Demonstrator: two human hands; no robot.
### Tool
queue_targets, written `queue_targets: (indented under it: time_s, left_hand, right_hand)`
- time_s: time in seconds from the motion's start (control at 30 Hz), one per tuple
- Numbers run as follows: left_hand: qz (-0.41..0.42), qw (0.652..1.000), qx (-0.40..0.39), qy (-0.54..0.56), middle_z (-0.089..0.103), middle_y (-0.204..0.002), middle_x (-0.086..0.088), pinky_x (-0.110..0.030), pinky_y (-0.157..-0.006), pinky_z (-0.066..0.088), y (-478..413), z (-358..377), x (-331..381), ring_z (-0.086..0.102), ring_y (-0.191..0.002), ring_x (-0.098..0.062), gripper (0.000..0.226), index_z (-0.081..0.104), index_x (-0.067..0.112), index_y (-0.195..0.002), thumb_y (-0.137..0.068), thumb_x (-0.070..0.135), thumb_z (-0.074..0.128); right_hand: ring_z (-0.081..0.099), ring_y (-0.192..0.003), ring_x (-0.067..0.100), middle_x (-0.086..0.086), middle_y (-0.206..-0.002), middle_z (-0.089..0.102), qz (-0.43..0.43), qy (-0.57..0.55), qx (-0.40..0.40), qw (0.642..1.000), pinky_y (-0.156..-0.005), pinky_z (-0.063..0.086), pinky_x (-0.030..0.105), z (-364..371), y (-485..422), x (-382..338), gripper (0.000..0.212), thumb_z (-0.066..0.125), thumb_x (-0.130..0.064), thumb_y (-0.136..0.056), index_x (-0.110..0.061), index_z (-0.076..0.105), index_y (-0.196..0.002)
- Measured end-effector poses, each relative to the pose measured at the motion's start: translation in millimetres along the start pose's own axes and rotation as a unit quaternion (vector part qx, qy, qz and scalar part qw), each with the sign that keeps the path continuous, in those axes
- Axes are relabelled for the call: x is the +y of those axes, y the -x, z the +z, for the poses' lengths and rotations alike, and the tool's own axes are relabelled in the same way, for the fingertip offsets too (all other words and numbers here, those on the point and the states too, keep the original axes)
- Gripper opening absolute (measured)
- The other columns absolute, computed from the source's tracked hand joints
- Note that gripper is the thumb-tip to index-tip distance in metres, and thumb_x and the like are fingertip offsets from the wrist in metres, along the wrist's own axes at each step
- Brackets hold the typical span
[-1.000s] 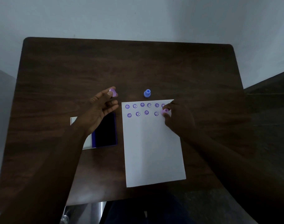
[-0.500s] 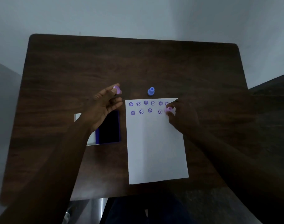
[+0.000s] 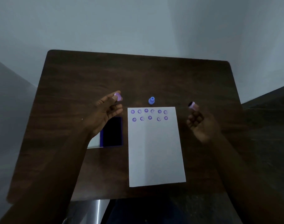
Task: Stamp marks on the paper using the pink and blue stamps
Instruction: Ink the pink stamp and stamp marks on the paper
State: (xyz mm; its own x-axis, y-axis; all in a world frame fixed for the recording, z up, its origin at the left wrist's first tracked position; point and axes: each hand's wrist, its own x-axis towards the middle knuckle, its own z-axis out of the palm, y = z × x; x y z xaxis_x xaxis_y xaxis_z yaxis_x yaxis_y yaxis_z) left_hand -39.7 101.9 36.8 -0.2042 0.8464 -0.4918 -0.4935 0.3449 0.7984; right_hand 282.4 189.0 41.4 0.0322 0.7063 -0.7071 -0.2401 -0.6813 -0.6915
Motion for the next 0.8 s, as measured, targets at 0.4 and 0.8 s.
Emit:
queue_targets:
  time_s: [0.4, 0.8]
  left_hand:
    - [-0.013, 1.0, -0.008, -0.002, 0.076, -0.095, 0.001, -0.026, -0.082, 0.059, 15, -4, -16, 0.07, -0.084, -0.011, 0.026, 0.07, 0.023, -0.115, -0.093, 0.014, 0.061]
    - [-0.021, 0.994, -0.073, -0.078, 0.074, -0.116, -0.004, -0.036, -0.094, 0.055, 23, 34, -25, 0.07, -0.107, -0.021, 0.038, 0.066, 0.02, -0.122, -0.084, 0.016, 0.071]
  right_hand:
    - [0.059, -0.07, 0.012, 0.0, -0.075, 0.066, 0.03, 0.003, -0.072, 0.997, -0.073, 0.05, 0.028, 15, 16, 11, 0.013, 0.073, -0.025, -0.079, -0.015, 0.072, -0.087]
    - [0.067, -0.088, 0.018, 0.002, -0.099, 0.075, -0.075, 0.209, -0.187, 0.957, -0.074, 0.054, 0.028, 84, 40, 25, 0.024, 0.071, -0.028, -0.084, -0.021, 0.072, -0.107]
